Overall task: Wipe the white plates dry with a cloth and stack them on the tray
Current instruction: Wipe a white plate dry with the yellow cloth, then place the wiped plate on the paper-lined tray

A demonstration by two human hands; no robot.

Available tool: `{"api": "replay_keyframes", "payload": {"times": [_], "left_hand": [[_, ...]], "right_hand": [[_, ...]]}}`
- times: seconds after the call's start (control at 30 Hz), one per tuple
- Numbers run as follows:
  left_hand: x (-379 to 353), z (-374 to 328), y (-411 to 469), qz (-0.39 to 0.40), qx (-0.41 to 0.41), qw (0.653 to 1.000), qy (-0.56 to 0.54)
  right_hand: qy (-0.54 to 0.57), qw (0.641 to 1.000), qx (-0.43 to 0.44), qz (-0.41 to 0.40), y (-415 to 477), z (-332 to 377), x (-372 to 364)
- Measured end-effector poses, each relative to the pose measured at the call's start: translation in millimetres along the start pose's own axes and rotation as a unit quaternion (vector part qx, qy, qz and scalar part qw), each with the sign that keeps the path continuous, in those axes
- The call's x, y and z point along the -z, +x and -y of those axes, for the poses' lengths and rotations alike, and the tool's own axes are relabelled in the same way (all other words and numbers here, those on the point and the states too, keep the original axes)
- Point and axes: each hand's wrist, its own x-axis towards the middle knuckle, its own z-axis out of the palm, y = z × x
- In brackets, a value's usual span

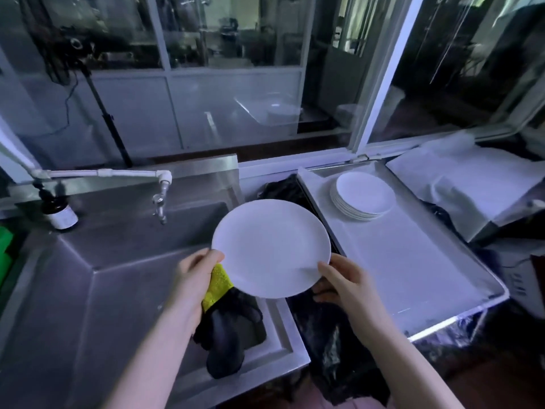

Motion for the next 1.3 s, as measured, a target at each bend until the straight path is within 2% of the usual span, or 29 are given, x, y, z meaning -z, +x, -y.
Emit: {"api": "replay_keyframes", "payload": {"times": [0.23,0.43,0.6,0.83,1.07,1.3], "left_hand": [[-63.0,-1.5,5.2,0.169,-0.065,0.980,0.082],[-108.6,4.0,51.3,0.287,-0.066,0.948,0.117],[-151.7,6.6,68.1,0.324,-0.066,0.937,0.113],[-201.8,22.2,86.4,0.225,-0.016,0.967,0.123],[-260.5,31.1,105.7,0.250,-0.033,0.952,0.174],[-333.1,40.1,126.3,0.253,-0.003,0.949,0.187]], "right_hand": [[0.047,0.996,0.012,-0.070,18.6,6.6,55.8],[0.030,0.990,0.002,-0.139,60.5,14.1,90.7],[-0.001,0.986,-0.014,-0.169,92.8,12.2,117.4],[0.008,0.982,-0.017,-0.189,129.2,5.6,146.5],[-0.005,0.980,-0.037,-0.196,180.6,-4.9,193.4],[-0.071,0.980,-0.046,-0.179,264.5,-12.8,250.7]]}}
